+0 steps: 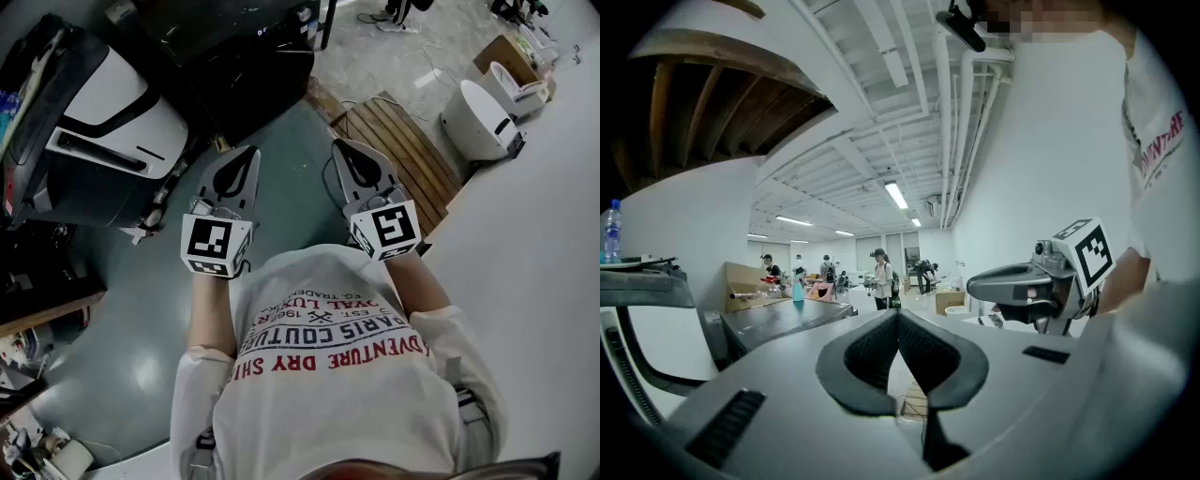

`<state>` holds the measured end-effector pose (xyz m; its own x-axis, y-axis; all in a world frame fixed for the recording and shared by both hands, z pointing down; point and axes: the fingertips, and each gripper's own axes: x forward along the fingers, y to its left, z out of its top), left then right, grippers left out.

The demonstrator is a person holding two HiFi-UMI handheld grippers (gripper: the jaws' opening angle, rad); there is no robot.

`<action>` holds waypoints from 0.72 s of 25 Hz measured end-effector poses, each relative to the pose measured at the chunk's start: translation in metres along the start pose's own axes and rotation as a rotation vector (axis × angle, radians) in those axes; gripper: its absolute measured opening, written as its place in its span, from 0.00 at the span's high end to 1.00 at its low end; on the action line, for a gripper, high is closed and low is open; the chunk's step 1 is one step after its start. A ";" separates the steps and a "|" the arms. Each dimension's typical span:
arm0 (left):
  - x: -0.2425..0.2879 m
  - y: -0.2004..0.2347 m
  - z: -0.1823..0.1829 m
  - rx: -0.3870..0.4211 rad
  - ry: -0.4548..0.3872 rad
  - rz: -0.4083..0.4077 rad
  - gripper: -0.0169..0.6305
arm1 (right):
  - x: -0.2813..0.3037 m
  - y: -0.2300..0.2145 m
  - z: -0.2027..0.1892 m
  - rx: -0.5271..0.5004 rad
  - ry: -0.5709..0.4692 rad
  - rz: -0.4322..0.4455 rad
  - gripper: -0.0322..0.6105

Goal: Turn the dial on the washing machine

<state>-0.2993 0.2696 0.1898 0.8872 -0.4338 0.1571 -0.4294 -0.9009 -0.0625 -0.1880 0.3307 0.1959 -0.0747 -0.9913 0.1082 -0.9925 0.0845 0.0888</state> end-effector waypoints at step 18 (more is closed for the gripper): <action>0.014 -0.010 0.005 -0.020 -0.064 -0.061 0.95 | -0.001 -0.015 -0.013 0.065 0.008 -0.023 0.91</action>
<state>-0.2818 0.2722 0.1875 0.9205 -0.3786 0.0962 -0.3771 -0.9255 -0.0346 -0.1721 0.3315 0.2078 -0.0510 -0.9921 0.1145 -0.9982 0.0544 0.0271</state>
